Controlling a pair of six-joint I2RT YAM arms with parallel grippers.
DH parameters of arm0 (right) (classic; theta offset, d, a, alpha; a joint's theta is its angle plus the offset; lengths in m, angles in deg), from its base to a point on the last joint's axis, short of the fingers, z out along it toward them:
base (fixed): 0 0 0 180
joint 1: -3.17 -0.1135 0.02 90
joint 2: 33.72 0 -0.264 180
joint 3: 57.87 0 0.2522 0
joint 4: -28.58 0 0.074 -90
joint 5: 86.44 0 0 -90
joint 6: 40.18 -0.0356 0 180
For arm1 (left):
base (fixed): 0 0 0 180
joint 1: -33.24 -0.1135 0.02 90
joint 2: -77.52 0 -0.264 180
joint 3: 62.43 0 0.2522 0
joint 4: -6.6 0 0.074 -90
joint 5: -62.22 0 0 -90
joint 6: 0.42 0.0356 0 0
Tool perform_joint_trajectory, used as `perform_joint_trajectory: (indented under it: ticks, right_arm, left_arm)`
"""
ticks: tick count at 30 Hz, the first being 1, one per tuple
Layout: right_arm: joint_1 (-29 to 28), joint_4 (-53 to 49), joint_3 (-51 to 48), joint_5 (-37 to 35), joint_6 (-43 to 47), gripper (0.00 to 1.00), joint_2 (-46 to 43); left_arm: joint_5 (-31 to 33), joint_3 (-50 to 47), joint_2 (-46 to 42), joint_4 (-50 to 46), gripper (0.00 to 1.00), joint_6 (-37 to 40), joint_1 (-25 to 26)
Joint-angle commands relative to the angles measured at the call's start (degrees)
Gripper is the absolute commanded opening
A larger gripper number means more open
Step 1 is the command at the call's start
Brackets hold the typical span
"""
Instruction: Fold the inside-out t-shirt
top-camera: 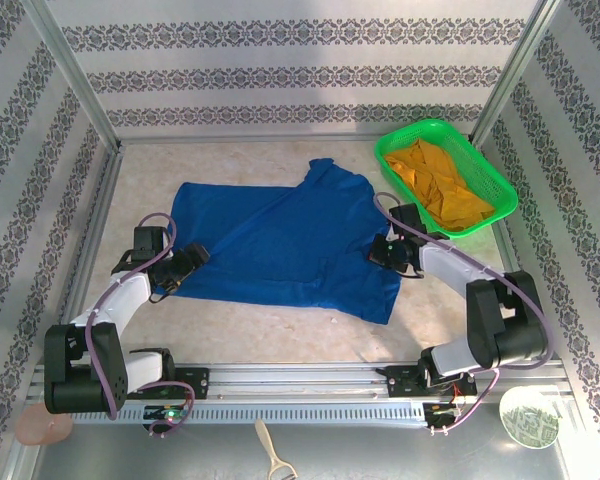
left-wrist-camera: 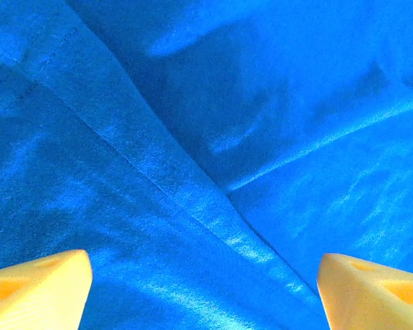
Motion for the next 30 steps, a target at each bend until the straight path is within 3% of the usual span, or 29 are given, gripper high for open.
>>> perform_joint_trajectory:
  ticks: [1,10,18,19,20,21,23,26,30]
  right_arm:
    - [0.8,0.4,2.1,0.2,0.1,0.0,-3.8]
    - [2.9,0.9,3.1,-4.4,-0.1,0.0,-8.4]
    - [5.8,1.3,-0.7,-13.0,-1.7,0.0,0.1]
    - [6.2,1.4,-0.8,-12.2,-1.7,0.04,0.7]
    - [6.2,1.3,-0.9,-11.4,-1.4,0.27,0.9]
    - [6.1,1.2,-1.1,-10.6,-1.4,0.41,0.5]
    - [5.6,2.2,-2.0,-9.4,-0.8,0.44,-2.3]
    - [3.0,1.2,-1.2,-9.0,1.1,0.42,-7.1]
    - [-3.6,-2.8,4.3,-9.3,4.7,0.43,-6.6]
  left_arm:
    - [0.2,-0.3,0.5,1.2,0.86,1.5,-0.4]
    - [0.3,-0.1,1.0,1.4,0.86,1.5,-0.4]
    - [0.2,0.4,1.5,1.7,0.86,1.2,-0.4]
    - [0.2,0.5,1.5,1.7,0.86,1.2,-0.4]
    - [0.2,0.7,1.5,1.6,0.86,1.3,-0.4]
    - [0.1,0.7,1.5,1.4,0.86,1.3,-0.4]
    - [0.1,1.0,1.4,1.3,0.86,1.4,-0.4]
    - [0.1,1.1,1.2,1.1,0.86,1.2,-0.4]
    - [-0.2,1.0,1.0,1.5,0.86,0.8,-0.4]
